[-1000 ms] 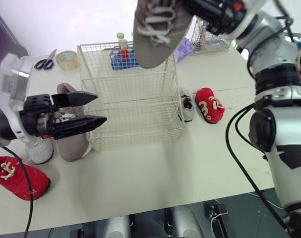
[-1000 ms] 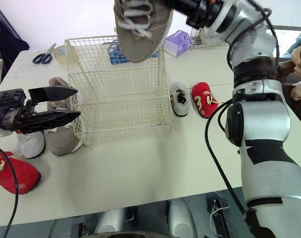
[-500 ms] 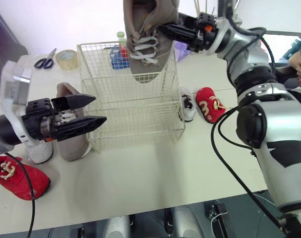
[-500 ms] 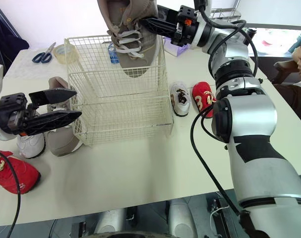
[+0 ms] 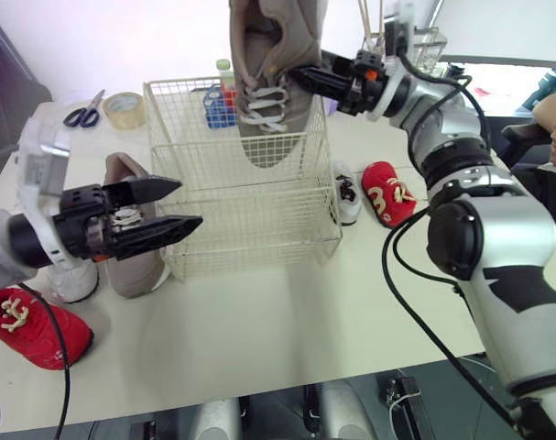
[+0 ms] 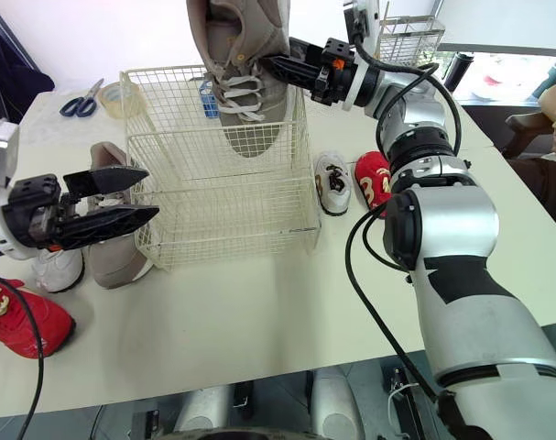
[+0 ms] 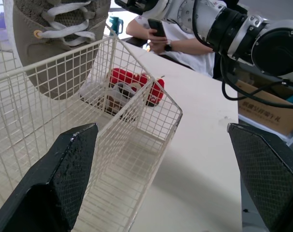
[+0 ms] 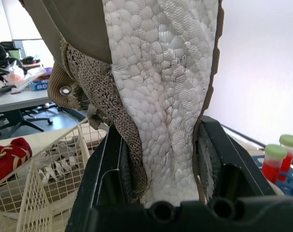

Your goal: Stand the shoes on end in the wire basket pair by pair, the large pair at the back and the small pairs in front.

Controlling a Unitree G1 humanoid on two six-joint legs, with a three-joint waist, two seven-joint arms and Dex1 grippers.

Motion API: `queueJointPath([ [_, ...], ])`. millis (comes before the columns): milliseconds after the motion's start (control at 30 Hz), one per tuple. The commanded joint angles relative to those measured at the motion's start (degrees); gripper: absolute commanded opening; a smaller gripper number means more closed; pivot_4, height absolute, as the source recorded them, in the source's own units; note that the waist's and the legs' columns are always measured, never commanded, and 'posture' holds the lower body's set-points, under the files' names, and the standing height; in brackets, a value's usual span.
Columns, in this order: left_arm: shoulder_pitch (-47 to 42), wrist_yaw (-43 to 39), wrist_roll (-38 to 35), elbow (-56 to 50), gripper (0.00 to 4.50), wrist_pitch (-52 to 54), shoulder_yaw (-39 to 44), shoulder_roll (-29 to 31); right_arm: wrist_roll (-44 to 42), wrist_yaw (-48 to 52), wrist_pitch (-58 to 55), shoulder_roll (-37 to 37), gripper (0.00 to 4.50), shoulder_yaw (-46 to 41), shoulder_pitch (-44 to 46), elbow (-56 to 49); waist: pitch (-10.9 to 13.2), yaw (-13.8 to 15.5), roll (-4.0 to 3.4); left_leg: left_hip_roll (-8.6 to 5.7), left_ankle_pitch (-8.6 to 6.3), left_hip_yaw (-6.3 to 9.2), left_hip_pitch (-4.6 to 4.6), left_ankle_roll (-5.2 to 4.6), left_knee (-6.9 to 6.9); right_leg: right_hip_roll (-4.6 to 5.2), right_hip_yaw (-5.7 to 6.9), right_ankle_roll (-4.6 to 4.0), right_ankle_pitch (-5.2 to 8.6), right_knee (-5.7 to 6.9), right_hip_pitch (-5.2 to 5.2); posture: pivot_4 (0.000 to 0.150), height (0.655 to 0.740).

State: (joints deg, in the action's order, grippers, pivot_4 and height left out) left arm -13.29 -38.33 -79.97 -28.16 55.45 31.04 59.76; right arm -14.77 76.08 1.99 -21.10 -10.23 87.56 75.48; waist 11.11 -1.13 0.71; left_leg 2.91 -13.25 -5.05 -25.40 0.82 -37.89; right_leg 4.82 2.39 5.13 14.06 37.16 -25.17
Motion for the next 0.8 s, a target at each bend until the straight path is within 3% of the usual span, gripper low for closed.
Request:
queueJointPath([
  [33,-1.10,-0.14,0.65,-0.34,4.47,-1.34,0.12,0.32,0.94,1.06,0.03,0.75,1.38,-0.51,-0.50,-1.01,0.00,-0.01,0.00,0.00,0.00,0.00,0.00,0.00,0.00,0.00,0.00,0.00,0.00,0.00,0.00,0.150,0.7400],
  [233,-1.71,0.07,1.14,-0.42,4.47,-1.44,-0.86,0.03,2.00,1.29,-0.16,1.75,1.38,-1.07,-1.28,-1.37,0.00,-0.07,0.00,0.00,0.01,0.00,0.00,0.02,0.00,-0.01,0.00,0.00,0.00,0.00,-0.01,0.150,0.7400],
  [367,-2.01,0.24,1.24,-0.50,4.50,-1.44,-1.12,-0.06,2.42,0.41,0.59,1.58,3.33,-1.49,-1.26,-1.64,-0.01,-0.08,0.01,0.00,0.02,0.01,0.02,0.04,-0.01,-0.02,0.00,0.00,0.00,0.01,0.02,0.150,0.7400],
  [800,-2.98,1.00,1.42,-0.59,4.50,-1.59,-2.06,-0.43,3.02,0.71,2.46,-0.95,3.33,-1.43,-0.67,-3.16,0.00,0.06,0.01,0.00,0.02,0.05,0.05,0.02,-0.03,-0.01,0.01,-0.02,-0.03,0.03,0.07,0.150,0.7400],
])
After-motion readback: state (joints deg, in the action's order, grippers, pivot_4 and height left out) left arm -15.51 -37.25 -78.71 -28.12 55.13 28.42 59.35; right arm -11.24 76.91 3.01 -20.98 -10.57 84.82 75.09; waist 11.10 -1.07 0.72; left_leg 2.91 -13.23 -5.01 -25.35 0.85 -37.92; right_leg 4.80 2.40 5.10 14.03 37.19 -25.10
